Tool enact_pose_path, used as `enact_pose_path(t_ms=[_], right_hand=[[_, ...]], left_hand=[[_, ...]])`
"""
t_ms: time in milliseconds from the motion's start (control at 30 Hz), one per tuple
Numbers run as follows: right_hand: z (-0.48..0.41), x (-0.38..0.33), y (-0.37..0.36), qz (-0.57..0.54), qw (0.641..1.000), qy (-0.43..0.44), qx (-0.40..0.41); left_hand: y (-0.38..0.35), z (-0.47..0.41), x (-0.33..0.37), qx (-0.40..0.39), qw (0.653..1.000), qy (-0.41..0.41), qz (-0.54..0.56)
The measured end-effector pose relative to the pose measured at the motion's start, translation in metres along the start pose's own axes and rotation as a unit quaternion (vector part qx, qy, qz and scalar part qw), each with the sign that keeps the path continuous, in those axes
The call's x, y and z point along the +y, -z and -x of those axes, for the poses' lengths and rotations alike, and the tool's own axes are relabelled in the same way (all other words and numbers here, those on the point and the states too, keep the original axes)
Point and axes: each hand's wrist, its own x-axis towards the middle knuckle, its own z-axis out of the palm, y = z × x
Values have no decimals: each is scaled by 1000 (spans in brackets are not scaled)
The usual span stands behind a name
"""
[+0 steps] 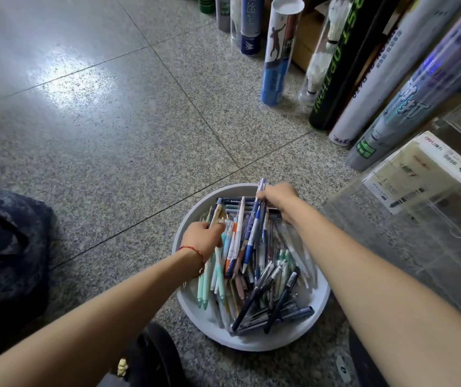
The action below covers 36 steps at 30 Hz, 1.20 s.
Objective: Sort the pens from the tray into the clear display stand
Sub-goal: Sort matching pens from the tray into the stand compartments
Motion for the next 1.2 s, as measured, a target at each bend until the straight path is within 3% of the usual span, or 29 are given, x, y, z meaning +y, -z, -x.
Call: enact_pose_path(t_ms=[67, 233, 367, 567, 767, 1000, 1200], right_hand=[[7, -3, 10, -6, 999, 38, -27], [54, -16, 47, -56, 973, 79, -208], [106, -35, 84, -106, 950, 147, -255], [193, -66, 182, -99, 941, 249, -207], [280, -64, 297, -105, 941, 306, -101], [358, -33, 368, -204, 925, 305, -98], [385, 13, 401, -294, 905, 305, -38]], left_hand=[[5, 5, 12, 3, 1000, -8, -1], [8, 26, 59, -43, 992, -41, 113], [5, 67, 99, -139, 983, -82, 88], [-8, 159, 167, -262, 939, -182, 131], [-28, 243, 219, -401, 877, -184, 190], [-73, 312, 239, -451, 844, -239, 165], [-116, 343, 250, -486, 825, -253, 139]])
